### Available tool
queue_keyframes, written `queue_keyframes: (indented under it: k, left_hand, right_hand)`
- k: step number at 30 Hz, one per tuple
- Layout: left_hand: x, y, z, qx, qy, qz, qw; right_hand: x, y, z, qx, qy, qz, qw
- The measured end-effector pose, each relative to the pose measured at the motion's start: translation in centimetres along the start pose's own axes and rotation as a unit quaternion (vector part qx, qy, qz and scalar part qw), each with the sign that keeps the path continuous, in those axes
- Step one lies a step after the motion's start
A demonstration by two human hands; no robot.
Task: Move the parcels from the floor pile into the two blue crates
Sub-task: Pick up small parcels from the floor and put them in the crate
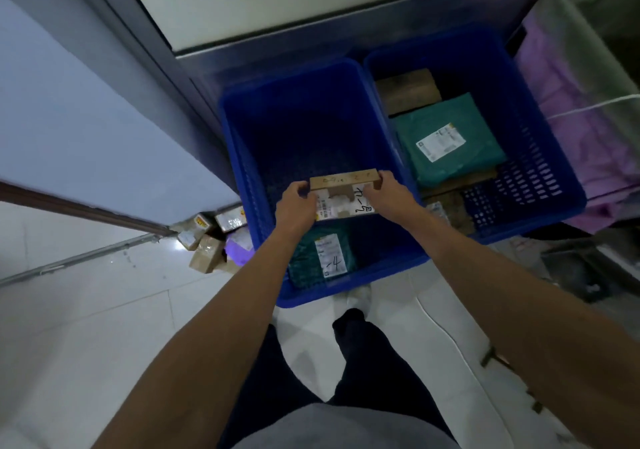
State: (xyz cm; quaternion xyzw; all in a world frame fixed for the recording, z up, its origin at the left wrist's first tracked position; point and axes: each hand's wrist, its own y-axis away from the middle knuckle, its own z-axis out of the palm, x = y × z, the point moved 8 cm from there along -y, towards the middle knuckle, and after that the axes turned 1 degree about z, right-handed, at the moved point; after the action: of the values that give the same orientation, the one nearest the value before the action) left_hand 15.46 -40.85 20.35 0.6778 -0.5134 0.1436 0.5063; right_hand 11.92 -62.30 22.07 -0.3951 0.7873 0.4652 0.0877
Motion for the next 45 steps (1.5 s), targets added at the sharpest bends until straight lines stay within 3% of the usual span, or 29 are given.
queue_keyframes:
  k: [6, 12, 19, 29, 38, 45]
  left_hand:
    - [-4.0, -2.5, 7.7, -0.079, -0.054, -0.057, 0.994]
    - [-9.8, -5.5, 13.4, -0.144, -0.037, -0.114, 0.982]
    - [-15.0, -8.0, 19.4, -0.207, -0.054, -0.161, 0.964]
    - [-18.7, -11.1, 24.3, -0.230, -0.157, -0.100, 0.955]
    - [-19.1, -11.1, 24.6, -0.250, -0.101, -0.072, 0.960]
    - [-18.8, -11.7, 24.8, -0.252, -0.120, -0.057, 0.958]
  right_hand:
    - [3.7, -4.1, 3.3, -0.007, 0.187, -0.062, 0.980]
    - [9.5, -8.7, 8.2, -0.063, 0.327, -0.016, 0.943]
    - [15.1, -13.8, 12.2, -0.090, 0.398, 0.020, 0.913]
    - [18.7, -17.2, 13.3, -0.120, 0.503, 0.071, 0.853]
    - [17.2, -16.1, 13.6, -0.103, 0.608, 0.064, 0.784]
    - [17.0, -16.1, 13.7, -0.107, 0.625, 0.059, 0.771]
